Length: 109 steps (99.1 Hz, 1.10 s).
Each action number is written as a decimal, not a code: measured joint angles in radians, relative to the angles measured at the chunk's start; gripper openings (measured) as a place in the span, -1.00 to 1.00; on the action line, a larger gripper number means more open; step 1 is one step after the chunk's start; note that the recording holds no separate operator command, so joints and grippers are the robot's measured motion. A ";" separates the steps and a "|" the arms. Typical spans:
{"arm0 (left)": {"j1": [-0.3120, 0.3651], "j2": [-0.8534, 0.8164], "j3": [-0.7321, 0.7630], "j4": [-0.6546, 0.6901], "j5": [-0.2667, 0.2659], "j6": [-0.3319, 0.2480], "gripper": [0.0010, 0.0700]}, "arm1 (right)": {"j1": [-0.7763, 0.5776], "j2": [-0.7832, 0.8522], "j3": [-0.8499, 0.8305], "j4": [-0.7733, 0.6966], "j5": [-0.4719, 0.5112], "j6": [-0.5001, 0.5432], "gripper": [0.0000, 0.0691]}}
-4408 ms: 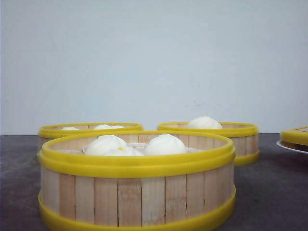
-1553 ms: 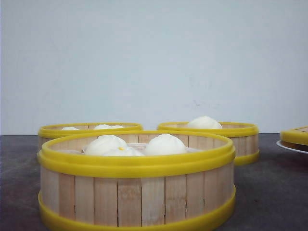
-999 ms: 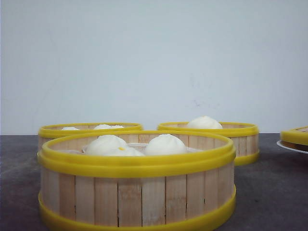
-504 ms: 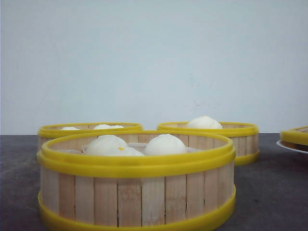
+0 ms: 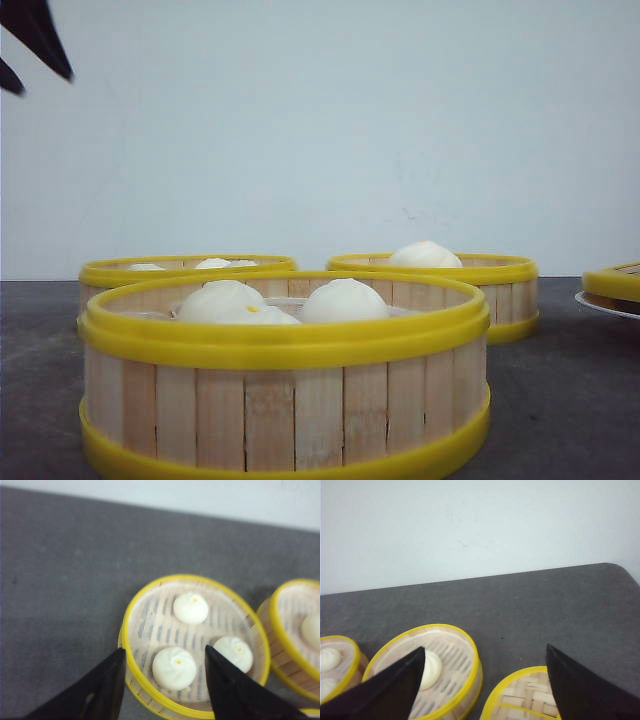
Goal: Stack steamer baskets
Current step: 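Lower the left gripper onto the rim of the bun-filled steamer basket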
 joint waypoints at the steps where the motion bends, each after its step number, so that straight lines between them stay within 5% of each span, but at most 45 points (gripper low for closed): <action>1: 0.000 0.013 0.006 0.000 -0.002 0.003 -0.17 | 0.002 0.000 0.000 0.000 0.000 0.000 0.38; 35: -0.011 0.385 0.180 -0.068 -0.102 0.078 -0.17 | 0.033 0.000 0.000 -0.026 -0.004 0.000 0.38; 109: -0.011 0.643 0.269 -0.072 -0.105 0.095 -0.37 | 0.040 0.027 0.000 -0.048 -0.004 0.000 0.38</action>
